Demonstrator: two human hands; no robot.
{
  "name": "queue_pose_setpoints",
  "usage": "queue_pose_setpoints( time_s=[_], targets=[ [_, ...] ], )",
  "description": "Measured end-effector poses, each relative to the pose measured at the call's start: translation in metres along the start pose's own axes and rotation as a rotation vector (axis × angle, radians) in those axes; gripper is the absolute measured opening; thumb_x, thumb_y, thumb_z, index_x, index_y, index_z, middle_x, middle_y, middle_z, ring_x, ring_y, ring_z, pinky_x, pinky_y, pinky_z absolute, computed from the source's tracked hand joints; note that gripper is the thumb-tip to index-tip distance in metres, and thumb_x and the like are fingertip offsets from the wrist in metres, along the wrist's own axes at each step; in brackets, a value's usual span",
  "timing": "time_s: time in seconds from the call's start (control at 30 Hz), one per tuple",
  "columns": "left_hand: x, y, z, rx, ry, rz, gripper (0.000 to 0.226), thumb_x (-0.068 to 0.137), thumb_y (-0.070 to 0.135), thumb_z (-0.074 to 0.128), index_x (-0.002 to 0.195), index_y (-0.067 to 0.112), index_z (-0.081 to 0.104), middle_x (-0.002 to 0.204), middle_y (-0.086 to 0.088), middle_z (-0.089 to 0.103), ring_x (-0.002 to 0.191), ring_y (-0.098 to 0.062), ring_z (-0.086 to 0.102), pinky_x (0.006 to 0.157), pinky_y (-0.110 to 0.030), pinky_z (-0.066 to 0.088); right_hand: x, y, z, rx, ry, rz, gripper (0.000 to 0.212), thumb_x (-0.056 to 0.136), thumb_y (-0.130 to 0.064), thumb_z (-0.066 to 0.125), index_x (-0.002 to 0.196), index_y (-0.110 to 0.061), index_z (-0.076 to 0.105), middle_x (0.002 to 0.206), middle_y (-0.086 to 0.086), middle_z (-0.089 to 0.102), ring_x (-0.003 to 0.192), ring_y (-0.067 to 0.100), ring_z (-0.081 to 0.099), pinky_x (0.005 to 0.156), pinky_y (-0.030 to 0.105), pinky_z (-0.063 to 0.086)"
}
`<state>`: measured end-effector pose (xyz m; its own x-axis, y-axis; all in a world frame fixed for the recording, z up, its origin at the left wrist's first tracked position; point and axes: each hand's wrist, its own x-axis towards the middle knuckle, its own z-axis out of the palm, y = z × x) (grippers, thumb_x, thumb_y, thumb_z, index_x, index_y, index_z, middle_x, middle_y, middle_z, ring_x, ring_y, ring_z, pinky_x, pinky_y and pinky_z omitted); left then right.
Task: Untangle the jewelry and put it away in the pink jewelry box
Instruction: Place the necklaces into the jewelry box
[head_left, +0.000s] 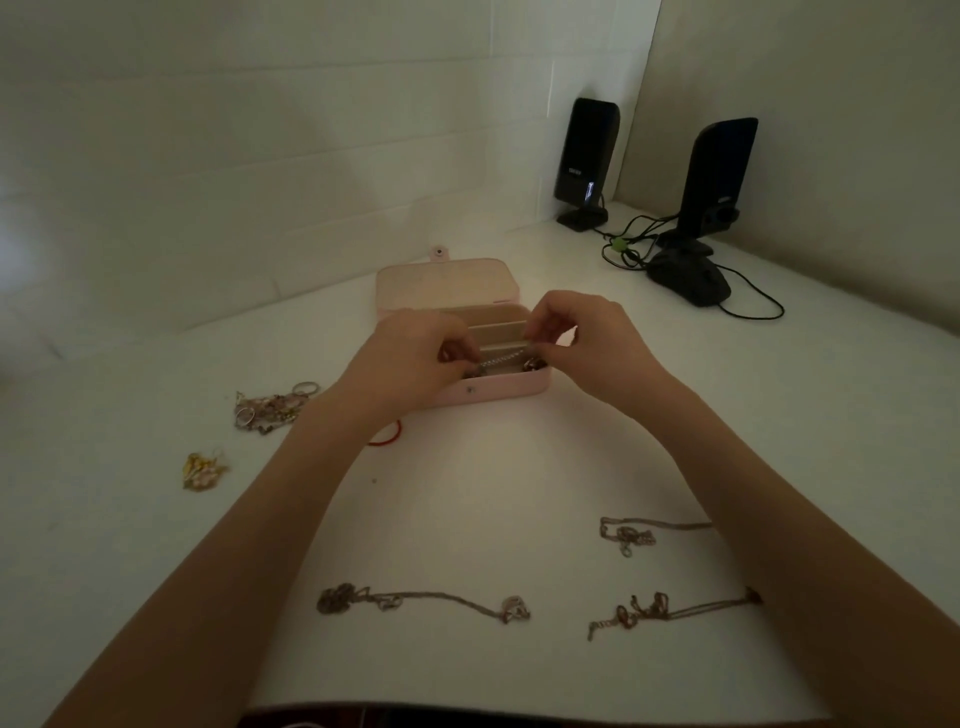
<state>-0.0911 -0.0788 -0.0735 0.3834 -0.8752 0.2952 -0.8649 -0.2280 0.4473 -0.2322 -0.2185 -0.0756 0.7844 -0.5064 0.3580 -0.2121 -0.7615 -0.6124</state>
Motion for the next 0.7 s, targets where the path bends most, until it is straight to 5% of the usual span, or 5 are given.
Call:
queue_pose_setpoints(
  time_s=[0.13, 0.33, 0.63, 0.7],
  targets=[
    [0.001, -0.003, 0.002, -0.001, -0.012, 0.000, 0.009, 0.073, 0.014, 0.074, 0.079, 0.017, 0.069, 0.066, 0.013, 0.056, 0.064, -0.006, 0.053, 0.062, -0.015, 0.037, 0.001, 0.001, 0.001, -0.080, 0.001, 0.025, 0.014, 0.076, -0.001, 0.067, 0.081, -0.014, 0.066, 0.073, -0.014, 0.058, 0.061, -0.007, 0.047, 0.059, 0.003, 0.033],
    [0.004, -0.006, 0.004, 0.044, -0.040, 0.021, 0.007, 0.078, 0.018, 0.070, 0.085, 0.016, 0.073, 0.074, 0.008, 0.057, 0.076, -0.010, 0.051, 0.080, -0.031, 0.040, 0.005, 0.003, 0.004, -0.042, -0.032, 0.108, 0.013, 0.078, -0.003, 0.065, 0.083, -0.015, 0.066, 0.071, -0.016, 0.057, 0.061, -0.002, 0.047, 0.058, 0.003, 0.036],
    [0.001, -0.001, 0.005, 0.091, 0.051, 0.159, 0.010, 0.075, 0.026, 0.066, 0.080, 0.019, 0.071, 0.071, 0.009, 0.055, 0.076, -0.020, 0.057, 0.072, -0.035, 0.046, -0.005, 0.000, -0.008, 0.061, -0.084, 0.140, 0.012, 0.083, -0.008, 0.064, 0.094, -0.013, 0.066, 0.088, -0.004, 0.069, 0.062, 0.006, 0.056, 0.057, 0.004, 0.040],
    [-0.004, 0.012, 0.006, 0.017, 0.103, 0.210, 0.010, 0.075, 0.024, 0.071, 0.080, 0.016, 0.071, 0.072, 0.009, 0.057, 0.073, -0.013, 0.054, 0.070, -0.021, 0.043, -0.012, 0.000, -0.019, 0.153, -0.082, 0.173, 0.013, 0.084, -0.010, 0.066, 0.098, -0.011, 0.066, 0.090, -0.002, 0.071, 0.071, 0.011, 0.063, 0.064, 0.011, 0.046]
  ],
)
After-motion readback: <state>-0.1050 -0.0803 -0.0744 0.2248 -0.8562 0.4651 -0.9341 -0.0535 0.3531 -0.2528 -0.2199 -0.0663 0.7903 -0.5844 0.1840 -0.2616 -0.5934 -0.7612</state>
